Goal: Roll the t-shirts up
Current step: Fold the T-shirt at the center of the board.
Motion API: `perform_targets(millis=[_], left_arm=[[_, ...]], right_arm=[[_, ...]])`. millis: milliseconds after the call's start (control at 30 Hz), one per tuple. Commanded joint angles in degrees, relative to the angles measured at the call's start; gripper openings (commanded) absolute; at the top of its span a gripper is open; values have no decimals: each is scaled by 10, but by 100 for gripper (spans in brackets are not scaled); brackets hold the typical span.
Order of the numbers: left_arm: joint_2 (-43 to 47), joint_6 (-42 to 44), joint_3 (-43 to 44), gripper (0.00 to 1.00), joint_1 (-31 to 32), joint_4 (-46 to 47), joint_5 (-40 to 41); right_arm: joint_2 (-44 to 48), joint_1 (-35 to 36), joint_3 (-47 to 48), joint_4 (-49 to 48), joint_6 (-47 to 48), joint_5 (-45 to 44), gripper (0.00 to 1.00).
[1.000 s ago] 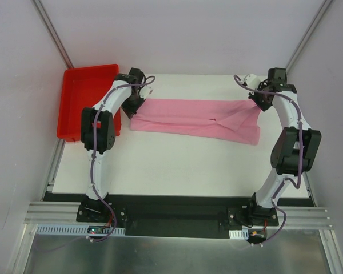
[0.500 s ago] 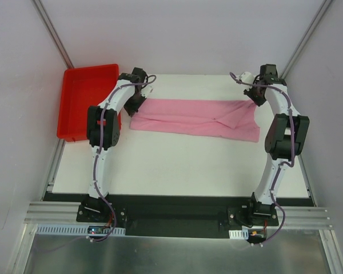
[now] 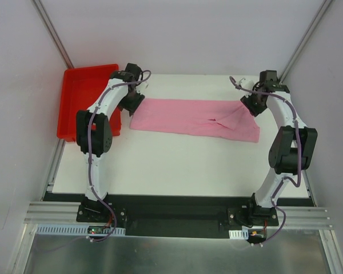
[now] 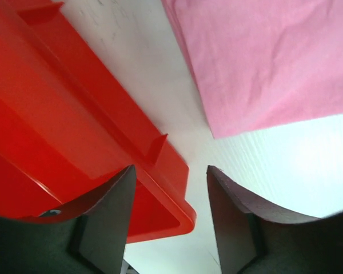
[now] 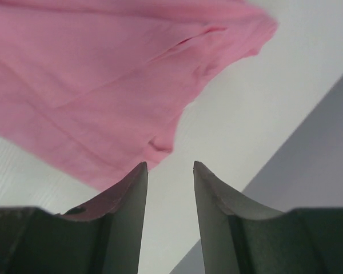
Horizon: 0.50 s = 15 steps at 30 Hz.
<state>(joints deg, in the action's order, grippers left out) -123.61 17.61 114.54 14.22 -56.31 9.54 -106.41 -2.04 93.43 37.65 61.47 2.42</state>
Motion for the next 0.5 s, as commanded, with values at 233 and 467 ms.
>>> perform_targets(millis=[233, 467], left_arm=[[-53, 8, 16, 8, 6, -9, -89], [-85, 12, -13, 1, 5, -8, -76]], right_arm=[[-13, -41, -56, 122, -43, 60, 38], [-53, -55, -28, 175, -41, 80, 37]])
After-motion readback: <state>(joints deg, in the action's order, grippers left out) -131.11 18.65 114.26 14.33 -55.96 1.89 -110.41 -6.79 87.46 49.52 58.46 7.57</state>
